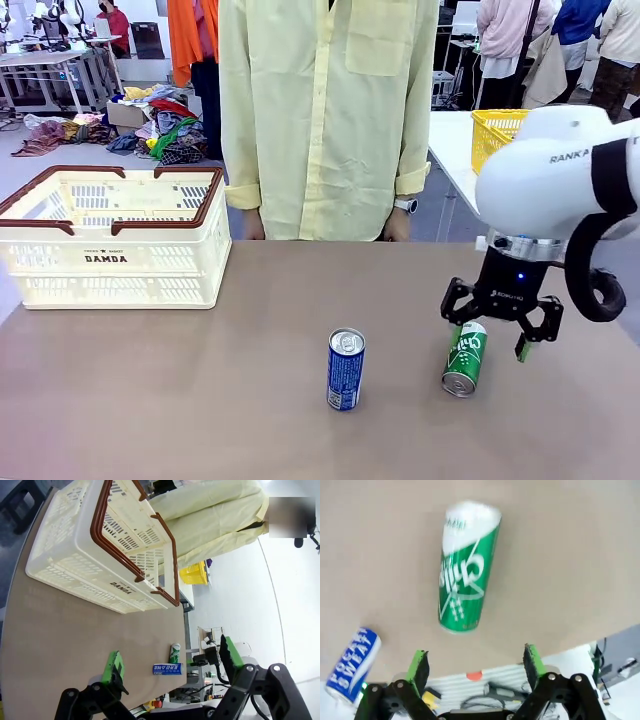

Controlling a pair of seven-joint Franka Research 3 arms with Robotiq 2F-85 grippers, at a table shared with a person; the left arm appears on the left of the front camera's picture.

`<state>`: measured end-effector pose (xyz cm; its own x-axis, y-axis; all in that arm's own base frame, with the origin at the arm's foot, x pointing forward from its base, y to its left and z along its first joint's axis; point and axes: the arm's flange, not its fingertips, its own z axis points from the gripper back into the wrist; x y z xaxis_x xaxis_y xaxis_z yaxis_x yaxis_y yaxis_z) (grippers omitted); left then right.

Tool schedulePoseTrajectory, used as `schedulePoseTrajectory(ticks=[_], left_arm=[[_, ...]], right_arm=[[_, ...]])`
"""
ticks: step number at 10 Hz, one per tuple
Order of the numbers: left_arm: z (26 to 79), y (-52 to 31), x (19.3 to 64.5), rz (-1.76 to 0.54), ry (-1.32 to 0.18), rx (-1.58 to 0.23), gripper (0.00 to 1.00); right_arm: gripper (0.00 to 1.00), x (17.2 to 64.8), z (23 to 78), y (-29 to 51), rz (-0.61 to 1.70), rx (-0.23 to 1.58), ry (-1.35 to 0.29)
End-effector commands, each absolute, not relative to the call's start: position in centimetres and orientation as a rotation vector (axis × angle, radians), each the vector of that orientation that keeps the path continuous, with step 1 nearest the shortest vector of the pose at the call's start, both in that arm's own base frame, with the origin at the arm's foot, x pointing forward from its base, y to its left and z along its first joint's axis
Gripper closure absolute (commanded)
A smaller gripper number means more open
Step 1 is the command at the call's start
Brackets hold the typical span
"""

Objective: Place the drinks into the Shopping basket.
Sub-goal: Pick up one drink and place it into the Shopping basket.

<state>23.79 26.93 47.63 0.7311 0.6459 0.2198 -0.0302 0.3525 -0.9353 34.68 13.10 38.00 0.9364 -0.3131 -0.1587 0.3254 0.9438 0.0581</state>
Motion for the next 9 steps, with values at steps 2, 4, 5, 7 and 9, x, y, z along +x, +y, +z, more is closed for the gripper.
schedulePoseTrajectory(ticks=[2, 4, 5, 7, 9], left_arm=[[47.6, 27.1, 23.8, 0.462, -0.657, -1.153, 0.0], [47.6, 27.1, 23.8, 0.462, -0.657, -1.153, 0.0], [47.6, 27.1, 23.8, 0.462, -0.657, -1.153, 0.0], [47.6, 27.1, 23.8, 0.462, -0.657, -1.153, 0.0], [47.6, 27.1, 23.8, 0.462, -0.657, -1.153, 0.0]], right_arm=[[0.0, 35.5, 36.0, 13.2, -0.409, 0.091, 0.066], [0.0, 36.8, 34.6, 12.8, -0.452, 0.104, 0.069], [0.0, 37.2, 34.2, 13.0, -0.481, 0.092, 0.069], [0.0, 37.5, 32.9, 13.6, -0.491, 0.088, 0.072], [0.0, 37.6, 30.2, 14.1, -0.488, 0.081, 0.127]])
